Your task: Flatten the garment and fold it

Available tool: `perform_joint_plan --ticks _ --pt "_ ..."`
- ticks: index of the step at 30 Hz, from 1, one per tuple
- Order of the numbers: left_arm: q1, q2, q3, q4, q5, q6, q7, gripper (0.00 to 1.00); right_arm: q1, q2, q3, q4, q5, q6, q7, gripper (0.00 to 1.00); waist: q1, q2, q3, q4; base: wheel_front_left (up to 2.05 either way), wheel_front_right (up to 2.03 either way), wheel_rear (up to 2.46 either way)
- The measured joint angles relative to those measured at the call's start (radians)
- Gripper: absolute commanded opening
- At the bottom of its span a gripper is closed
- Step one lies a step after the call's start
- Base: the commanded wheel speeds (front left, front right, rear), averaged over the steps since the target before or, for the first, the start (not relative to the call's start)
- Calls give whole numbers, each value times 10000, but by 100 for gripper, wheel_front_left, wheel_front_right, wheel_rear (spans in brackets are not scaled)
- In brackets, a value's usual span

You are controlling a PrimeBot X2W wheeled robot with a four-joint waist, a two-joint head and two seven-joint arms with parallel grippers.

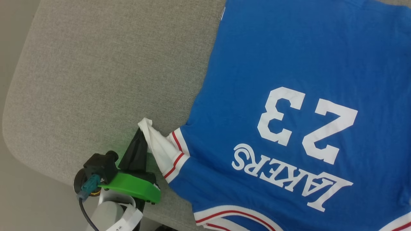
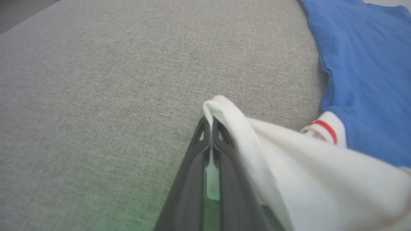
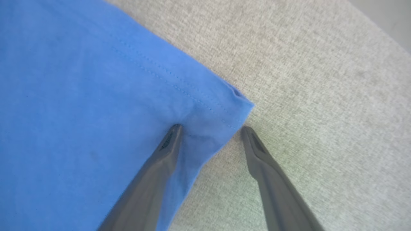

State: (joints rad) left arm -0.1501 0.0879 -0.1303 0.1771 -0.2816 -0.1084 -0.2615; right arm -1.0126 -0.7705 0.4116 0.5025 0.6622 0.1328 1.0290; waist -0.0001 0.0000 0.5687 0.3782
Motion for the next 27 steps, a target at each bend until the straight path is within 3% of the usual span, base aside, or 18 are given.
perform_joint_plan --ticks 16,23,27 --pt "344 205 815 462 182 -67 6 0 471 345 1463 309 430 -6 -1996 0 1 0 -1391 -619 0 0 0" --pt "1068 456 1135 665 192 -50 6 0 659 -161 2380 -566 1241 -8 -2867 0 1 1 -2451 -1095 0 0 0" --pt "1525 671 1315 685 188 2 6 0 1177 -813 2798 -1507 1939 -6 -3275 0 1 0 -3029 -1470 0 0 0"
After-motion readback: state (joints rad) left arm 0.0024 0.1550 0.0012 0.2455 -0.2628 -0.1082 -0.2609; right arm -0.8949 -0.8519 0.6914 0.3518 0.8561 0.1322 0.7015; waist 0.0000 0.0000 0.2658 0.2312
